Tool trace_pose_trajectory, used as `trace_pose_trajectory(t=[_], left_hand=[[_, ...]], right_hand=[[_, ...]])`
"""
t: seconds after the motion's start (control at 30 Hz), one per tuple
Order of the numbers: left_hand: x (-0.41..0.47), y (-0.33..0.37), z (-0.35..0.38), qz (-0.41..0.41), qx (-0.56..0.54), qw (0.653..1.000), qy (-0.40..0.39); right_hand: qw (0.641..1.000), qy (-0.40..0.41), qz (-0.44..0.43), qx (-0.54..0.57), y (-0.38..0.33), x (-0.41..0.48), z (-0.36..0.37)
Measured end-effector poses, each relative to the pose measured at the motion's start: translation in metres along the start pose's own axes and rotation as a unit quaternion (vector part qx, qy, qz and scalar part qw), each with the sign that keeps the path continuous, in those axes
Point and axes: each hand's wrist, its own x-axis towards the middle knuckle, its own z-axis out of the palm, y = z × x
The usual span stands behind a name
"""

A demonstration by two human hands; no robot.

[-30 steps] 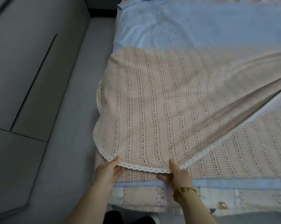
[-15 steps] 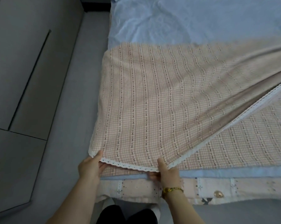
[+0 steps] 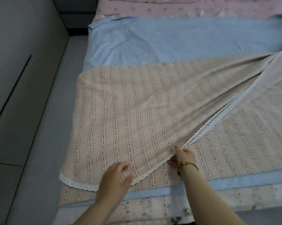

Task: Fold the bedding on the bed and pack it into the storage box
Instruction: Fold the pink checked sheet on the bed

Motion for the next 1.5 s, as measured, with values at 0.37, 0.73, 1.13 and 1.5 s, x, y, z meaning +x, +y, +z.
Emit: trace_pose_trajectory(t=[0.37,0.73,1.13,1.5], left_hand=[[0.086,0.137,0.144,0.146,0.215,0.964,-0.051],[0.019,0.164,0.158,0.296,0.189,0.923,0.157],[0.007,0.165,0.198,0.174,0.229,0.958,0.001],[0.068,0.328,0.321,0.207,0.233,0.950,0.029]], right_hand=[[0.993,0.079,-0.018,-0.089,-0.140,0.157,-0.125],[0.986,0.084,-0.139,0.039,-0.121,0.124,-0.237],[0.985,0.051,-0.016,-0.162,-0.095,0.171,-0.260],[0.911,0.150,-0.146,-0.356,-0.211,0.265,-0.344]])
